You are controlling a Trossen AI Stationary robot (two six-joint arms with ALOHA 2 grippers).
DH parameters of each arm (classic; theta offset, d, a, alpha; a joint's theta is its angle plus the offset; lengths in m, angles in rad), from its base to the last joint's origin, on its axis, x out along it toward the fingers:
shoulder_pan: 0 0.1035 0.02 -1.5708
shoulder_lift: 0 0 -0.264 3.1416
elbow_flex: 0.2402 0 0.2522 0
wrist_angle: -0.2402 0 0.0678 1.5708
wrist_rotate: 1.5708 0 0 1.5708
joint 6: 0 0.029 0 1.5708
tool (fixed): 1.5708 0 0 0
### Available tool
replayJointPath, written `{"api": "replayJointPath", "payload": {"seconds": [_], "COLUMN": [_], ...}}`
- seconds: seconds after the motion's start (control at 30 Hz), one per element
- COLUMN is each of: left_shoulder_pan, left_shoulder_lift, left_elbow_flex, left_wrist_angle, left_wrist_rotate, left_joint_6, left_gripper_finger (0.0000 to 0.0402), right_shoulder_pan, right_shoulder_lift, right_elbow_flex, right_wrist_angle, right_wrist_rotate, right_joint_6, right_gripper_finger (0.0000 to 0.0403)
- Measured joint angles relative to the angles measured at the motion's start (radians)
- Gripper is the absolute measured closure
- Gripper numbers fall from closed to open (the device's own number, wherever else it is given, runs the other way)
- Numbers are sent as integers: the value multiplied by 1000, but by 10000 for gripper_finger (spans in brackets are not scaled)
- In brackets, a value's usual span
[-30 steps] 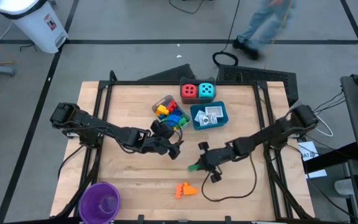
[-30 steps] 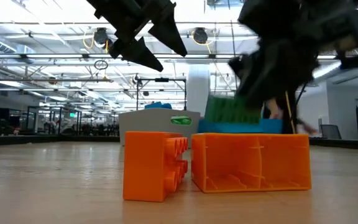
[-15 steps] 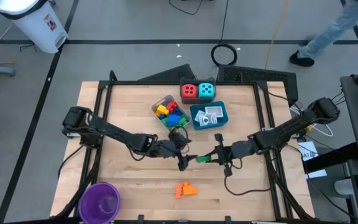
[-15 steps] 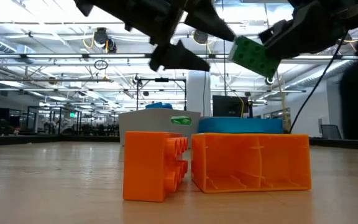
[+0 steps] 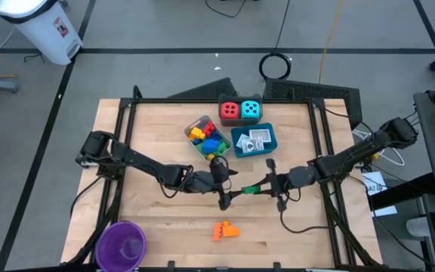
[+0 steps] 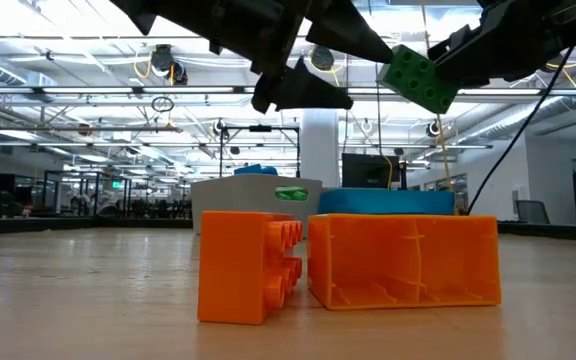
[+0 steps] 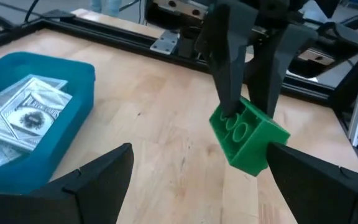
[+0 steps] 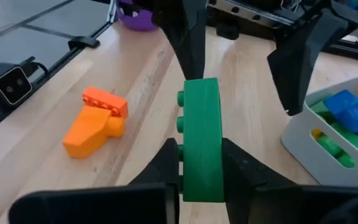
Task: Pick & Place Toys
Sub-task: Put the green game piece into the gray bin
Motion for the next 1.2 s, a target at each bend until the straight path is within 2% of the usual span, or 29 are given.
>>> {"api": "replayJointPath", "payload": {"seconds": [0.33, 0.73, 1.03, 1.2], "left_shoulder_pan": [-36, -12, 26, 16], "left_shoulder_lift": [0, 0, 0, 0], "left_elbow_flex": [0, 0, 0, 0], "left_wrist_angle": [65, 178, 203, 180], "left_wrist_rotate": [-1, -4, -1, 40], "left_joint_6": [148, 364, 360, 461], "left_gripper_finger": [27, 27, 27, 27], "right_shoulder_pan": [0, 14, -22, -34], "right_shoulder_lift": [0, 0, -2, -2], "right_elbow_flex": [1, 1, 1, 1], "right_wrist_angle": [7, -22, 1, -1], "right_wrist_rotate": [0, 1, 4, 3], "right_joint_6": [-6, 2, -50, -40], "right_gripper_finger": [358, 358, 358, 358]}}
